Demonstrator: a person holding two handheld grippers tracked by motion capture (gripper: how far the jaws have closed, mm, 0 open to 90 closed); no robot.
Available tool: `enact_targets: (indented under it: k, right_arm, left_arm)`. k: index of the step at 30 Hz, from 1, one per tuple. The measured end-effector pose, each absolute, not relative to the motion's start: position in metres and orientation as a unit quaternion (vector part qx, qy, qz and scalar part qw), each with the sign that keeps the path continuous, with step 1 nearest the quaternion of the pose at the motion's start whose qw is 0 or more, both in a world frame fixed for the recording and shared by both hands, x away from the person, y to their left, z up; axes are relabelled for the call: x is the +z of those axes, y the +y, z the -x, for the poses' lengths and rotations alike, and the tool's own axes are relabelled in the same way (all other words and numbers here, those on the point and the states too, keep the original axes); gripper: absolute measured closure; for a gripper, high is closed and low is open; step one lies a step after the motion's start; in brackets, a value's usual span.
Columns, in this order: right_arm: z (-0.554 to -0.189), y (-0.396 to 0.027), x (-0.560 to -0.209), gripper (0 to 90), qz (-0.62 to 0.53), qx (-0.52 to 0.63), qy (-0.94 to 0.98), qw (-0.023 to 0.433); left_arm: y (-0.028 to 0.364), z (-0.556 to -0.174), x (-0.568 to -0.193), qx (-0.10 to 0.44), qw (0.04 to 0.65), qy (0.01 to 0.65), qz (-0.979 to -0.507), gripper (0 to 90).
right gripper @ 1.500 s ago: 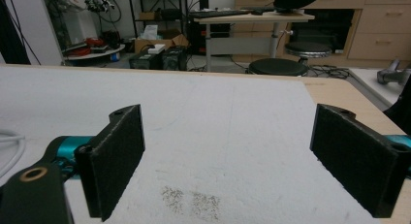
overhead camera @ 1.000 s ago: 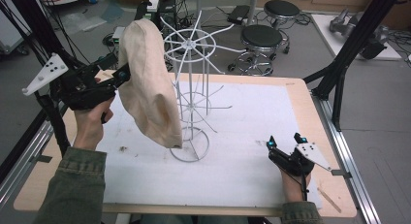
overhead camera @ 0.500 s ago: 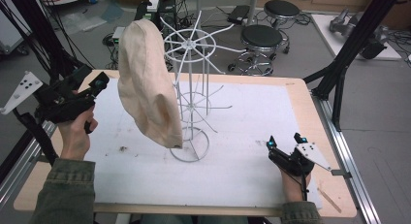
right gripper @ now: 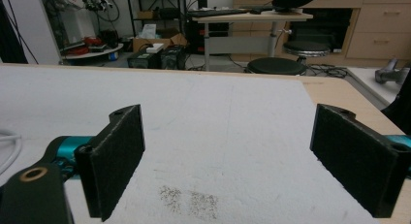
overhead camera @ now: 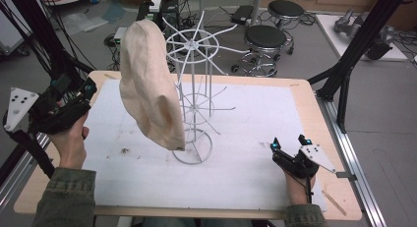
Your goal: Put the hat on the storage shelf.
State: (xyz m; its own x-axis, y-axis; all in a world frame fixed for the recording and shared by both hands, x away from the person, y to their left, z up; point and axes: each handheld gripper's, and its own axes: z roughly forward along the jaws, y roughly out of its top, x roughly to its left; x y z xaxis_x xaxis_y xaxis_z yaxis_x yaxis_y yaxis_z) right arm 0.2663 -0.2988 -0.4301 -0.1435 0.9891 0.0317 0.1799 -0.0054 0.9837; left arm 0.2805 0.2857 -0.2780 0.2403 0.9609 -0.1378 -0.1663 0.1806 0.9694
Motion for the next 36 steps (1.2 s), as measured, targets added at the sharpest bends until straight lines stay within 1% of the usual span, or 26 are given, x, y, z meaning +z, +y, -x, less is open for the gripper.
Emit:
enact_targets:
  k: [3,8,15,20,28,36]
  right_arm:
    - [-0.266,-0.299,-0.43,11.4,-0.511,0.492,0.574,0.409]
    - [-0.266,-0.299,-0.43,11.4,-0.51,0.493,0.575,0.408]
    - [-0.266,-0.298,-0.43,11.4,-0.511,0.493,0.575,0.407]
    - [-0.266,-0.298,-0.43,11.4,-0.51,0.493,0.575,0.408]
    - [-0.267,-0.299,-0.431,11.4,-0.509,0.491,0.578,0.408]
    - [-0.266,-0.297,-0.43,11.4,-0.513,0.491,0.577,0.404]
  left_arm:
    - [0.29,-0.279,-0.283,0.447,0.628,0.442,-0.459,20.7]
    - [0.296,-0.275,-0.294,0.455,0.623,0.449,-0.451,20.2]
    - [0.3,-0.27,-0.318,0.463,0.598,0.46,-0.466,19.6]
    - [0.304,-0.266,-0.335,0.468,0.589,0.469,-0.463,19.6]
    - [0.307,-0.263,-0.351,0.465,0.58,0.48,-0.466,19.7]
    - [0.308,-0.26,-0.371,0.454,0.565,0.49,-0.485,19.2]
